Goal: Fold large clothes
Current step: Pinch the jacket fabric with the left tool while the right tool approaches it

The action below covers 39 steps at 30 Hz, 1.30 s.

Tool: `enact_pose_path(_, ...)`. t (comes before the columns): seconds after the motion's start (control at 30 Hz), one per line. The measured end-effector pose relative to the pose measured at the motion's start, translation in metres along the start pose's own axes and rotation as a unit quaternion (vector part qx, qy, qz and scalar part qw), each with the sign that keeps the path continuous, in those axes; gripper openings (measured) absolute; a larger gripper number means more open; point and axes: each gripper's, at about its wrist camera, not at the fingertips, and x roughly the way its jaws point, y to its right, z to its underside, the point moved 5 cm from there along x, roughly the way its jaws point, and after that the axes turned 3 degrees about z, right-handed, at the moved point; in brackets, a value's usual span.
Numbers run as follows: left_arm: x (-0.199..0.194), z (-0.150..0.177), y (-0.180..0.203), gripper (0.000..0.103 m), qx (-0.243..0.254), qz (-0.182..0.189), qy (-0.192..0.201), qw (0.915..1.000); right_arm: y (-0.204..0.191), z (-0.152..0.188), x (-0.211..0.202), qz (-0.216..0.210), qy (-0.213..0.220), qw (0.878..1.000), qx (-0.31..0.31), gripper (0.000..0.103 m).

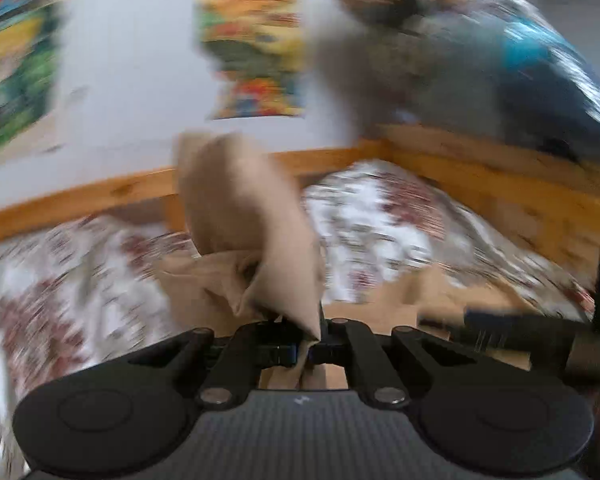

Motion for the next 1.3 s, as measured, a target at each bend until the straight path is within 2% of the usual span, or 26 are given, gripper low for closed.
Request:
enact_pose_path(0.07,0.013,-0.009,0.025,0.003,0.04,0.028,-0.014,0.9987,0.034,-0.03,-0.021,-0.015,-0.004,0.997,0.071,0.075)
enact_pose_path(0.17,0.031,-0.004,0.069,0.004,0.108,0.075,-0.045,0.9903,0.075,-0.047,-0.05,-0.054,-0.019,0.992,0.114,0.082)
enact_pose_path(0.23,0.044,0.008,0.097,0.004,0.147,0.095,-0.067,0.9823,0.098,-0.04,-0.066,-0.121,-0.022,0.981,0.151,0.103)
enact_pose_path(0.27,0.048,0.015,0.107,0.004,0.161,0.1,-0.073,0.9792,0.109,-0.033,-0.071,-0.161,-0.021,0.97,0.18,0.102)
enact_pose_path(0.3,0.052,0.021,0.118,0.004,0.173,0.107,-0.08,0.9759,0.118,-0.027,-0.07,-0.203,-0.03,0.954,0.218,0.102)
enact_pose_path(0.33,0.054,0.027,0.125,0.004,0.18,0.113,-0.084,0.9736,0.126,-0.02,-0.064,-0.234,-0.049,0.935,0.261,0.102)
enact_pose_path(0.37,0.054,0.034,0.131,0.004,0.186,0.121,-0.086,0.9714,0.131,-0.012,-0.054,-0.247,-0.075,0.919,0.297,0.102)
enact_pose_path(0.4,0.053,0.038,0.135,0.004,0.191,0.126,-0.086,0.9695,0.135,-0.006,-0.044,-0.237,-0.099,0.913,0.316,0.102)
enact_pose_path(0.43,0.052,0.04,0.139,0.004,0.199,0.128,-0.086,0.9678,0.136,-0.002,-0.037,-0.223,-0.116,0.913,0.321,0.101)
enact_pose_path(0.5,0.053,0.043,0.142,0.004,0.212,0.119,-0.083,0.9665,0.139,0.0,-0.03,-0.208,-0.122,0.916,0.322,0.1)
enact_pose_path(0.6,0.054,0.038,0.135,0.004,0.206,0.108,-0.087,0.9688,0.142,0.0,-0.033,-0.2,-0.152,0.911,0.328,0.099)
enact_pose_path(0.67,0.057,0.031,0.131,0.004,0.195,0.104,-0.088,0.9712,0.141,-0.001,-0.036,-0.21,-0.166,0.907,0.325,0.098)
enact_pose_path(0.7,0.052,0.031,0.13,0.004,0.194,0.106,-0.087,0.9713,0.141,0.001,-0.036,-0.206,-0.166,0.908,0.324,0.095)
enact_pose_path(0.77,0.049,0.032,0.135,0.004,0.201,0.124,-0.081,0.9683,0.143,0.0,-0.038,-0.186,-0.143,0.916,0.326,0.073)
enact_pose_path(0.8,0.047,0.034,0.139,0.004,0.21,0.131,-0.078,0.9658,0.144,-0.001,-0.036,-0.168,-0.13,0.921,0.327,0.045)
enact_pose_path(0.83,0.047,0.036,0.146,0.004,0.223,0.134,-0.076,0.9626,0.147,-0.001,-0.035,-0.145,-0.113,0.927,0.326,0.031)
enact_pose_path(0.87,0.046,0.041,0.155,0.004,0.241,0.134,-0.074,0.9583,0.149,-0.004,-0.035,-0.129,-0.097,0.933,0.322,0.028)
enact_pose_path(0.9,0.046,0.045,0.162,0.004,0.254,0.138,-0.073,0.9545,0.152,-0.008,-0.035,-0.116,-0.078,0.94,0.313,0.016)
enact_pose_path(1.0,0.049,0.061,0.184,0.004,0.274,0.169,-0.076,0.9436,0.157,-0.024,-0.039,-0.089,-0.04,0.96,0.262,0.006)
enact_pose_path(1.07,0.056,0.078,0.194,0.005,0.289,0.179,-0.089,0.9361,0.157,-0.028,-0.04,-0.069,-0.04,0.973,0.215,0.005)
enact_pose_path(1.1,0.06,0.086,0.196,0.006,0.29,0.179,-0.097,0.9353,0.157,-0.026,-0.036,-0.056,-0.051,0.978,0.194,0.005)
enact_pose_path(1.13,0.064,0.094,0.196,0.007,0.288,0.178,-0.107,0.935,0.157,-0.023,-0.032,-0.03,-0.066,0.982,0.172,0.006)
enact_pose_path(1.23,0.072,0.11,0.192,0.007,0.267,0.183,-0.119,0.9386,0.154,-0.02,-0.029,0.038,-0.069,0.992,0.102,0.022)
enact_pose_path(1.3,0.069,0.11,0.191,0.007,0.265,0.183,-0.119,0.9393,0.145,-0.025,-0.035,0.039,-0.042,0.996,0.063,0.027)
